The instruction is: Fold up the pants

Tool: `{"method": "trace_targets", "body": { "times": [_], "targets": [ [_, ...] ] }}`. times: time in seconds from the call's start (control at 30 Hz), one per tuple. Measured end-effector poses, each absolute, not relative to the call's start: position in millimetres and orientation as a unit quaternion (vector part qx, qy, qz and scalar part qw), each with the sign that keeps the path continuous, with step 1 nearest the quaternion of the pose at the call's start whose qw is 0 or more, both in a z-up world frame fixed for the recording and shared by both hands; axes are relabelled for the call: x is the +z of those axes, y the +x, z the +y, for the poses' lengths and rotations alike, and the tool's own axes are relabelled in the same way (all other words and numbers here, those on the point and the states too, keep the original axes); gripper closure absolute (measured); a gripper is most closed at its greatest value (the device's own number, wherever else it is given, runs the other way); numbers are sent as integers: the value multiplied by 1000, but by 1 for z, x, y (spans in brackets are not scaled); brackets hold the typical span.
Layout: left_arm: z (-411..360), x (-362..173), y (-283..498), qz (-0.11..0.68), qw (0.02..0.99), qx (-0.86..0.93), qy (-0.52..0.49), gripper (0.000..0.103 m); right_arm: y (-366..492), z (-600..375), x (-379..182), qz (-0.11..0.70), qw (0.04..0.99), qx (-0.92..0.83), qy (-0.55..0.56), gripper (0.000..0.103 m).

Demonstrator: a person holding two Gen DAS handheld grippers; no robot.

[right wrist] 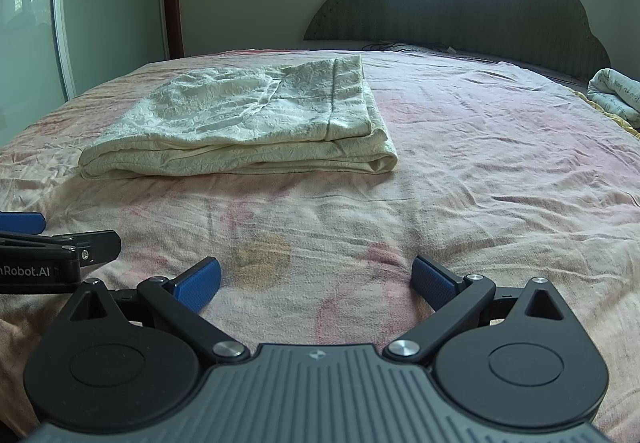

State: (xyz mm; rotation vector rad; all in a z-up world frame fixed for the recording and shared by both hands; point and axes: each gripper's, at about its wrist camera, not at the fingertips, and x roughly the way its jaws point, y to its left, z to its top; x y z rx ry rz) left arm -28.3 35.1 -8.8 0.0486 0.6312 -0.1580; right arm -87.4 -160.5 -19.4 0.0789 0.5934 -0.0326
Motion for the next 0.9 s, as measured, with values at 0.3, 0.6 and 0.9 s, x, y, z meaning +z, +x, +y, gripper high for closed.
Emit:
{"method": "trace_targets", "body": {
  "times": [0.3, 0.6, 0.9],
  "targets": [
    [32, -10, -29, 311, 947, -73, 31, 0, -87, -160, -20, 292, 955, -16, 39, 1],
    [38, -6, -30, 317, 947, -58, 6, 2, -87, -160, -20, 292, 955, -16, 39, 0],
    [36, -7, -29, 318, 946, -63, 21, 0, -87, -160, -20, 294, 955, -17, 38, 0]
  ]
}}
